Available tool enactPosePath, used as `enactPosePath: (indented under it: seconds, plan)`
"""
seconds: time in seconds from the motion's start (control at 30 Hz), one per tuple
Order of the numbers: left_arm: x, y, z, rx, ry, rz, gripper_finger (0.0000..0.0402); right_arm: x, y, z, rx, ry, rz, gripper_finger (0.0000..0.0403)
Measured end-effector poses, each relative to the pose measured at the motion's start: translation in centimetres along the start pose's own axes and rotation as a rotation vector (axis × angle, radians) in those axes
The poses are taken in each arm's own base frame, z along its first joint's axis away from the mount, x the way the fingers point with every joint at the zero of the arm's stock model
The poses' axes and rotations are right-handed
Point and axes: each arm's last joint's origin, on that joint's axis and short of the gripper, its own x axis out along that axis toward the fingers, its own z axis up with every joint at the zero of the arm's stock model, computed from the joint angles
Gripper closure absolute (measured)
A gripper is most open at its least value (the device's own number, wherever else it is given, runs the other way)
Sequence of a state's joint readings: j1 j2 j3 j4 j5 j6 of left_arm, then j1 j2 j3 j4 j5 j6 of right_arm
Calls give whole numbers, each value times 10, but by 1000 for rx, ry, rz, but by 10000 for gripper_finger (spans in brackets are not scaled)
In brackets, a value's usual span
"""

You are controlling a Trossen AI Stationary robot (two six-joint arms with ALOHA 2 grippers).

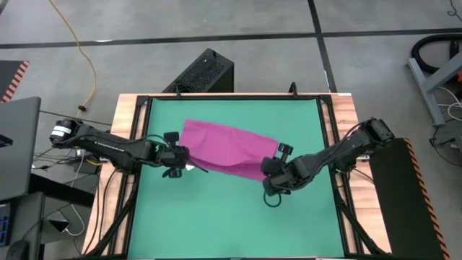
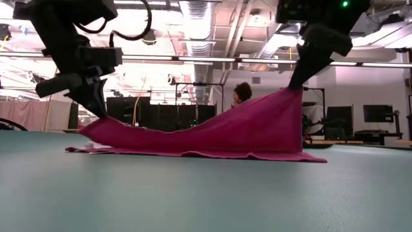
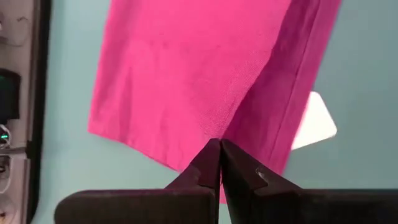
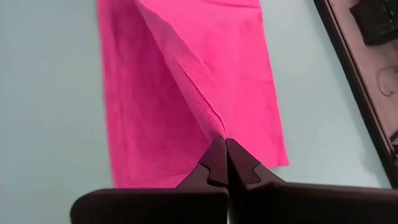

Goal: Roll towel into tight, uniform cylinder
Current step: Fold the pink towel

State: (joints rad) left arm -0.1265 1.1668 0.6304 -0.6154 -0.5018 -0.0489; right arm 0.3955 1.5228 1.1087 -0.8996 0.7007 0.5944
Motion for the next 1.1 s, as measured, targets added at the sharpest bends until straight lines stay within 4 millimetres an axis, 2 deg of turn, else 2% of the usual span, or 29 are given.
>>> enactPosePath:
  seconds: [0.2, 0.73, 0.87, 1.1]
  plan:
    - [5, -3, -6, 17, 80, -18, 401, -4, 7, -1, 2, 5, 66, 399]
    - [10, -6, -10, 25, 76, -30, 401, -4, 15, 2, 16, 54, 245, 394]
    - [10, -6, -10, 27, 76, -30, 401, -5, 16, 1, 18, 77, 289, 366]
    - [10, -6, -10, 37, 75, -46, 401, -5, 19, 3, 28, 75, 340, 278]
